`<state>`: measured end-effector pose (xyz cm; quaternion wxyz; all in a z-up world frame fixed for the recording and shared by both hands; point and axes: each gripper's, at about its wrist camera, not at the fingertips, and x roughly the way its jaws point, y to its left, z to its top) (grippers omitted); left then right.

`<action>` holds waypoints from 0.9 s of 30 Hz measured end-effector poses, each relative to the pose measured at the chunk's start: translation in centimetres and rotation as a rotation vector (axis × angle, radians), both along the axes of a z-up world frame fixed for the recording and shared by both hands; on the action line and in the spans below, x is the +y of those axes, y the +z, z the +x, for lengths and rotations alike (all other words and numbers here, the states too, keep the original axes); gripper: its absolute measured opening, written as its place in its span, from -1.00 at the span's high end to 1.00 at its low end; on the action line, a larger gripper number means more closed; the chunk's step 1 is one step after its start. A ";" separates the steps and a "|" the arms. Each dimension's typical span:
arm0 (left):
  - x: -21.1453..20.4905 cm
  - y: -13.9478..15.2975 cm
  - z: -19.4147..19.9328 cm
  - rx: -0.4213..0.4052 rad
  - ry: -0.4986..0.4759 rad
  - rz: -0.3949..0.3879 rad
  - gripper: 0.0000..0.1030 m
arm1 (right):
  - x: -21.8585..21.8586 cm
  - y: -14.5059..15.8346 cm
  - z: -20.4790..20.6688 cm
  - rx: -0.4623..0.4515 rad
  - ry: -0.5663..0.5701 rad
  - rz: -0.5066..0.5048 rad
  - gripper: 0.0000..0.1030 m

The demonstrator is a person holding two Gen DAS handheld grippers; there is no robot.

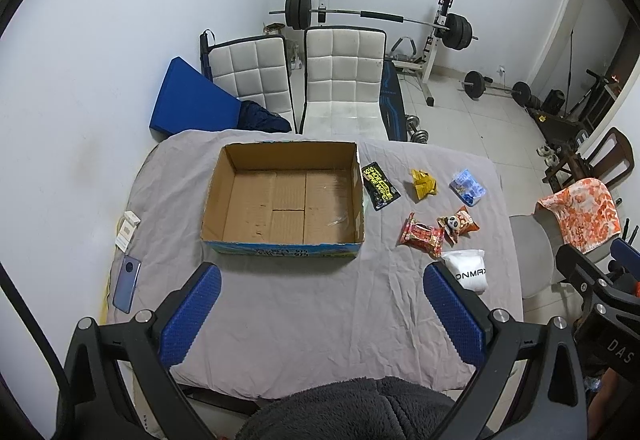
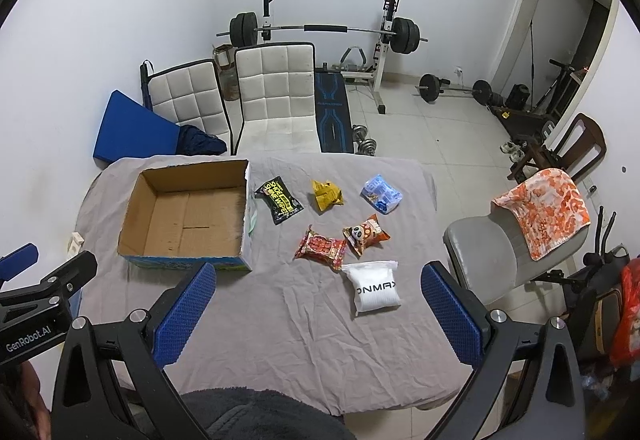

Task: Organize soft objects

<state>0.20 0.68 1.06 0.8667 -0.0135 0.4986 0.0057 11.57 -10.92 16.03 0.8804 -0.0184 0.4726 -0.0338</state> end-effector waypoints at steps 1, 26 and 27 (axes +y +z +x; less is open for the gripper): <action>-0.1 0.0 0.0 -0.001 0.001 0.000 -1.00 | 0.0 0.0 0.0 0.000 0.000 0.001 -1.00; 0.6 -0.4 -0.3 0.008 0.005 -0.003 -1.00 | 0.3 -0.1 -0.7 -0.010 0.012 0.016 -1.00; 0.6 -0.5 -0.4 0.009 0.006 -0.004 -1.00 | 0.3 -0.1 -0.7 -0.010 0.012 0.015 -1.00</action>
